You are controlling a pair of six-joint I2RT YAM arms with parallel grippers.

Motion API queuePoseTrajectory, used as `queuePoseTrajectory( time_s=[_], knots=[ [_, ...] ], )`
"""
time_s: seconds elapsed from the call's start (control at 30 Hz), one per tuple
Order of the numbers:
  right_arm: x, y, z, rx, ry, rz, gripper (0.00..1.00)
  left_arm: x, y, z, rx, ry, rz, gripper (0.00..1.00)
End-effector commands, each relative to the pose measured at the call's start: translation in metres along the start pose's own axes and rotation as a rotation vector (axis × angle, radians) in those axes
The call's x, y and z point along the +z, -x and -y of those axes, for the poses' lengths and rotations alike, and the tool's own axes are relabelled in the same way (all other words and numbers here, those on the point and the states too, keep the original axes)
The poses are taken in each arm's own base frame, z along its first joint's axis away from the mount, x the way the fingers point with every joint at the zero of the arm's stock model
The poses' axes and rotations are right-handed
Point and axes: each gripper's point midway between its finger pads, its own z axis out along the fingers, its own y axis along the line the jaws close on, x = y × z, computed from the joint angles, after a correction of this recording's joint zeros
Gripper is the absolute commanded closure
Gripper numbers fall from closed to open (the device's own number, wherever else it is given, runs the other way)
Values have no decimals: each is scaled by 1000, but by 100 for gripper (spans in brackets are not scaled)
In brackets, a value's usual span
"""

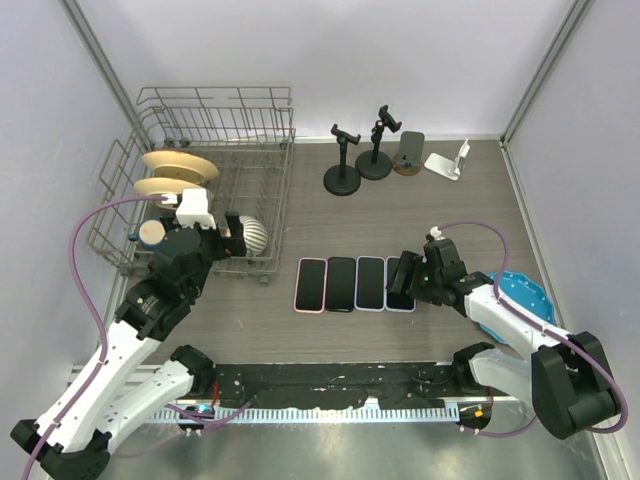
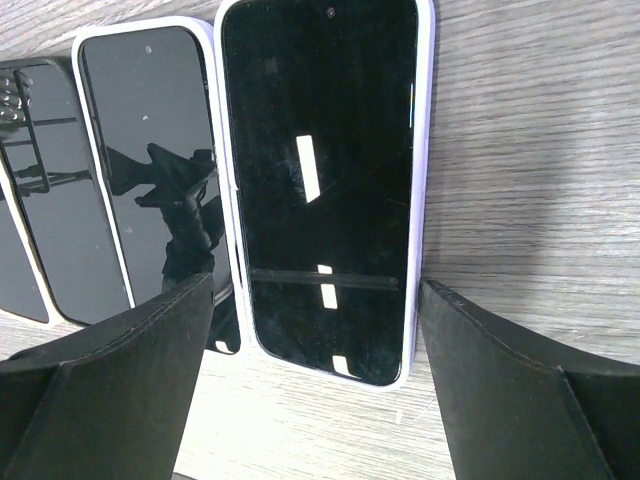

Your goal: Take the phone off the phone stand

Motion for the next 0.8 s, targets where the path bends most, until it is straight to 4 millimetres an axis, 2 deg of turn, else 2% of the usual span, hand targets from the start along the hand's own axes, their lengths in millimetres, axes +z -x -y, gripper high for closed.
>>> queuePoseTrajectory(
  time_s=[0.0, 0.13, 0.27, 0.37, 0.4, 0.43, 0.47, 0.5, 0.57, 0.6, 0.63, 0.7, 0.73, 0.77],
  knots=[
    [-4, 3, -21, 5, 103, -2, 12, 1, 10, 3, -38, -15, 41, 0],
    [-8, 5, -26, -8, 123, -4, 13, 1, 11, 2, -43, -14, 43, 0],
    [-16, 11, -20, -30, 75, 19, 13, 1, 11, 2, -50, -15, 45, 0],
    [-34, 36, -15, -58, 23, 134, 13, -2, 16, -1, -64, -9, 64, 0],
    [-43, 46, -19, -66, 28, 175, 13, -5, 19, -3, -75, -9, 79, 0],
    [-57, 63, -17, -67, 4, 267, 13, -7, 21, -4, -84, -7, 89, 0],
    [-67, 69, -15, -76, -10, 297, 12, -10, 26, -6, -102, -6, 113, 0],
    [-81, 83, -19, -75, -15, 354, 12, -11, 28, -8, -113, 1, 125, 0],
    [-112, 101, -13, -70, -55, 473, 12, -20, 38, -16, -150, 16, 184, 0],
    [-132, 114, -17, -72, -53, 538, 12, -22, 39, -20, -161, 25, 201, 0],
    [-146, 121, -9, -65, -97, 590, 12, -31, 46, -26, -183, 30, 243, 0],
    [-186, 136, -10, -72, -92, 712, 12, -39, 51, -30, -203, 30, 293, 0],
    [-199, 141, -8, -75, -100, 755, 11, -43, 54, -33, -214, 30, 317, 0],
    [-220, 145, -5, -65, -100, 825, 11, -55, 65, -37, -245, 19, 380, 0]
  ],
)
